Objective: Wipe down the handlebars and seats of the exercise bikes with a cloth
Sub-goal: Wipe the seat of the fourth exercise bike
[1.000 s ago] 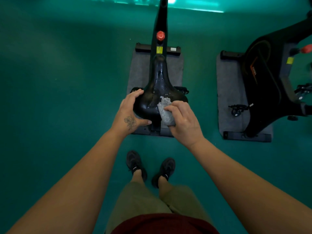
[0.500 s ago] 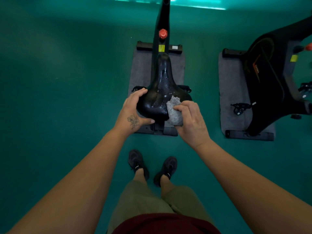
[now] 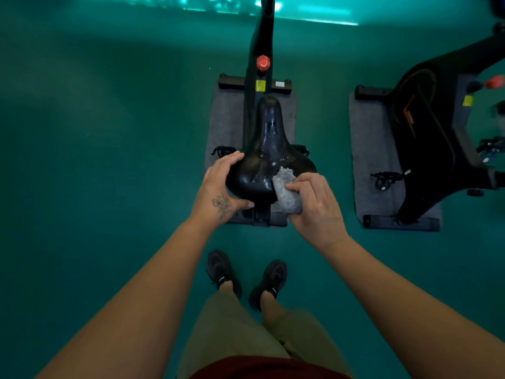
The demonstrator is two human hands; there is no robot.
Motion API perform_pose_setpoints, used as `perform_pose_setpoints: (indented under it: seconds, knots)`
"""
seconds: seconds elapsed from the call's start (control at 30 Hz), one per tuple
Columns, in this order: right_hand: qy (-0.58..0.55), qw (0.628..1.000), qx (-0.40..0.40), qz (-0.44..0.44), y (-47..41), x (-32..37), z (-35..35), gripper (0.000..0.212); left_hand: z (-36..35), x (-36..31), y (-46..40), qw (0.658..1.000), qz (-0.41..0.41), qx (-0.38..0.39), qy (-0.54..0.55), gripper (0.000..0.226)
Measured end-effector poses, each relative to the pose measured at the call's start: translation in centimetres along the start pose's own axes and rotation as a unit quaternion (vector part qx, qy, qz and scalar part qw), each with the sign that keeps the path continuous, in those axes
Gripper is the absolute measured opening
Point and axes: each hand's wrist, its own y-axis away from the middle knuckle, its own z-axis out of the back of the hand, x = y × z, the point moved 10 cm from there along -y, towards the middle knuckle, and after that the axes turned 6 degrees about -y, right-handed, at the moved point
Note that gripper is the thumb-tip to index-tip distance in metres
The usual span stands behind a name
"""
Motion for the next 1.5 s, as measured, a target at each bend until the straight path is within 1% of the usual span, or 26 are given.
perform_pose_setpoints:
  seconds: [0.13,0.2,0.27,0.37,0.53,0.7,0.87,1.03,1.17,1.27,1.33,1.5]
  knots:
    - [0.020,1.000,-0.014,0.000,-0.7,2.5,-1.1,0.035,0.2,-0.1,0.0,1.000,-0.017,-0.009,-0.006,0.114]
    - [0.023,0.999,-0.028,0.001,-1.2,3.8,-1.8,0.029,0.2,0.0,-0.1,1.000,-0.030,-0.009,-0.001,0.109]
    - [0.026,0.999,-0.037,0.000,-1.6,5.1,-2.6,0.028,0.3,0.0,0.0,0.999,-0.051,-0.012,0.000,0.101]
    - [0.029,0.999,-0.046,-0.003,-2.0,6.2,-3.5,0.030,0.6,-0.3,0.1,0.998,-0.067,-0.014,-0.003,0.092]
    - [0.028,0.997,-0.061,-0.028,-0.9,4.8,-2.8,0.034,0.6,0.1,-0.1,0.998,-0.062,0.006,-0.011,0.105]
    - [0.047,0.994,-0.068,-0.064,0.2,3.3,-1.6,0.048,0.4,0.5,-0.2,0.998,-0.062,0.019,-0.008,0.110]
    - [0.088,0.992,-0.078,-0.048,-0.6,5.4,-2.4,0.047,0.7,0.6,-0.3,0.998,-0.066,0.005,-0.010,0.107]
    - [0.079,0.995,-0.048,-0.036,-2.7,7.6,-3.9,0.049,0.9,0.3,-0.1,0.996,-0.083,-0.017,-0.012,0.092]
    - [0.063,0.996,-0.036,-0.044,-2.0,6.3,-3.6,0.055,0.8,0.5,-0.1,0.998,-0.064,-0.008,-0.004,0.099]
    - [0.063,0.995,-0.052,-0.050,-0.2,4.6,-2.6,0.060,0.8,0.5,-0.1,0.998,-0.059,0.003,0.001,0.108]
    - [0.080,0.993,-0.064,-0.053,0.5,4.0,-2.0,0.062,0.8,0.6,-0.1,0.999,-0.051,0.010,0.005,0.110]
    - [0.097,0.992,-0.068,-0.033,-0.7,5.7,-2.4,0.053,0.7,0.6,-0.2,0.998,-0.058,-0.003,0.005,0.107]
